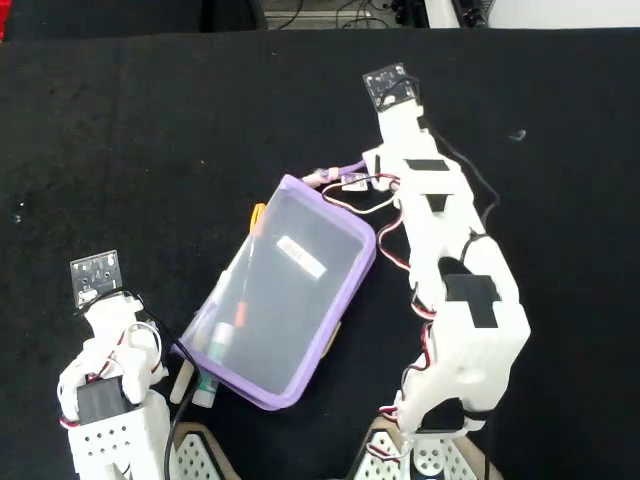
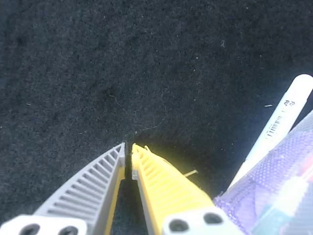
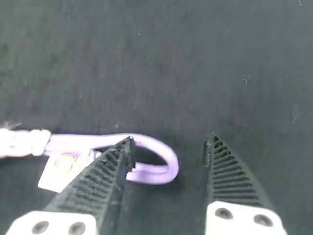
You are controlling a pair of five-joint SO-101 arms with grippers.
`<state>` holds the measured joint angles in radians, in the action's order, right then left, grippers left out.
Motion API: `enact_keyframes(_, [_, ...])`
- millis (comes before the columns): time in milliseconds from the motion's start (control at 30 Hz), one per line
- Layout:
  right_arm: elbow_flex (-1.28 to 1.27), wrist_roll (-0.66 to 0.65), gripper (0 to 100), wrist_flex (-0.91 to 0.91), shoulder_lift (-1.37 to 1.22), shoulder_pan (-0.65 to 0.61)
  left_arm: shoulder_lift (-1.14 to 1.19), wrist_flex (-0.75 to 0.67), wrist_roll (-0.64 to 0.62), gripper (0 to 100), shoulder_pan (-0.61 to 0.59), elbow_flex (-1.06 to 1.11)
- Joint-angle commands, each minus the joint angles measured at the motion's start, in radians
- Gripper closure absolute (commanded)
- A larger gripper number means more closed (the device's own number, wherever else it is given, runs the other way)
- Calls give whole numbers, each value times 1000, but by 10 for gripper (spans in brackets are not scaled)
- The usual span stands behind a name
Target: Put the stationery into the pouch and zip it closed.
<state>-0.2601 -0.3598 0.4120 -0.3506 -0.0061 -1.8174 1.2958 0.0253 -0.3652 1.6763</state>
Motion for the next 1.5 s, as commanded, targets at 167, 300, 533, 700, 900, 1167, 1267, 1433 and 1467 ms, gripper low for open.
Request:
enact_keyframes(167, [156, -8, 769, 195, -16, -15, -8, -21, 8, 970, 8, 24])
enact_keyframes(300, [231, -43, 769, 206, -133, -14, -8, -21, 8, 970, 8, 24])
enact_keyframes(533, [572, -74, 782, 387, -383, 5, -8, -21, 8, 970, 8, 24])
enact_keyframes(700, [835, -80, 969, 603, -521, 21, -8, -21, 8, 970, 8, 24])
enact_keyframes(900, [1116, -74, 982, 832, -608, 92, -8, -21, 8, 970, 8, 24])
enact_keyframes(1167, [1412, -83, 987, 1146, -619, 218, -8, -21, 8, 970, 8, 24])
enact_keyframes(1267, [1481, -161, 987, 1261, -619, 245, -8, -21, 8, 970, 8, 24])
enact_keyframes(1433, [1483, -334, 987, 1355, -615, 285, -8, -21, 8, 970, 8, 24])
enact_keyframes(1467, [1475, -348, 987, 1353, -615, 301, -8, -21, 8, 970, 8, 24])
